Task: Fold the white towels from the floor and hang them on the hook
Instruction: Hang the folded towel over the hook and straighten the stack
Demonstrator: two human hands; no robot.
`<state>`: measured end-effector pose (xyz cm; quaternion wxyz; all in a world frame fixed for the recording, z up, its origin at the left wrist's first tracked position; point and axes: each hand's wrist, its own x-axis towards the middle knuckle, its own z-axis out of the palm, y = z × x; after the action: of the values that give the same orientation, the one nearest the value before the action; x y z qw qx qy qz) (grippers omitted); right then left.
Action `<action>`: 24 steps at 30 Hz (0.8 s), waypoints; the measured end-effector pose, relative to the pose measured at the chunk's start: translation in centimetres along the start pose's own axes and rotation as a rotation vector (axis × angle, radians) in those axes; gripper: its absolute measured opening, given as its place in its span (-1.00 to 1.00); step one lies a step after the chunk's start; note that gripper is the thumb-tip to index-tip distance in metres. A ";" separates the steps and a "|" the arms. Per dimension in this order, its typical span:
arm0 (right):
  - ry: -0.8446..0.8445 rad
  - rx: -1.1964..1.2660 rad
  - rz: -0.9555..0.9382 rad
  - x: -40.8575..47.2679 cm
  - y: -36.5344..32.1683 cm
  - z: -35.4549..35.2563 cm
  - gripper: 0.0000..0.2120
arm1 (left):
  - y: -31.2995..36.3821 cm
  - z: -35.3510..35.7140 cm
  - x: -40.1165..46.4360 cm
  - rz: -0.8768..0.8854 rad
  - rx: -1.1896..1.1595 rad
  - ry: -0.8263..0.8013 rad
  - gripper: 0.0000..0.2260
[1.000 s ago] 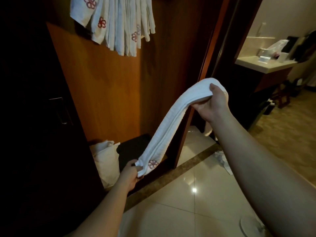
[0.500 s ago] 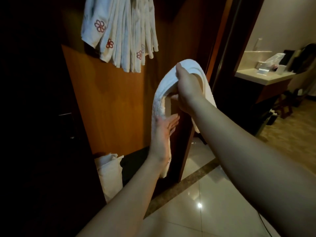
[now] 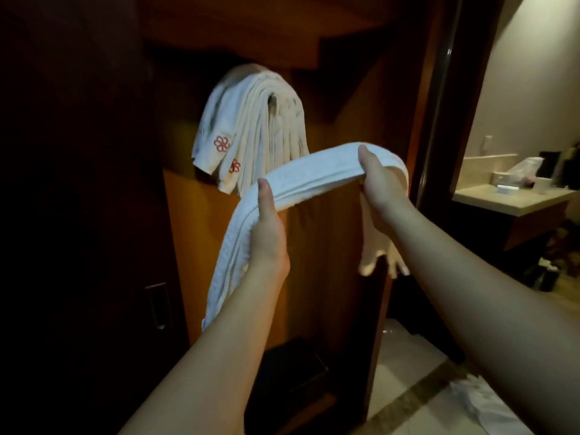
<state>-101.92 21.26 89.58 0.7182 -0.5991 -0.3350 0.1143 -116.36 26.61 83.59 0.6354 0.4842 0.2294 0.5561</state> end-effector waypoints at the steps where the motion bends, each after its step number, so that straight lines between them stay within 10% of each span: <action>1: 0.023 -0.070 -0.030 0.3 0.0 -0.1 -0.54 | 0.5 -0.2 0.5 0.009 -0.026 -0.021 -0.39; 7: 0.047 -0.463 -0.139 3.4 -0.4 -1.4 -0.35 | 3.0 -0.4 4.6 -0.046 0.124 0.048 -0.49; 20: 0.010 -0.313 -0.209 19.1 0.5 6.0 -0.65 | 7.8 1.2 18.6 0.076 0.126 0.122 -0.61; 24: -0.021 -0.182 -0.215 26.0 -0.9 9.0 -0.37 | 10.4 2.6 24.8 0.229 0.251 0.088 -0.56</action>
<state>-88.23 42.81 99.87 0.6655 -0.6212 -0.4136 0.0120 -112.40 47.77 99.90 0.4920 0.5577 0.2680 0.6124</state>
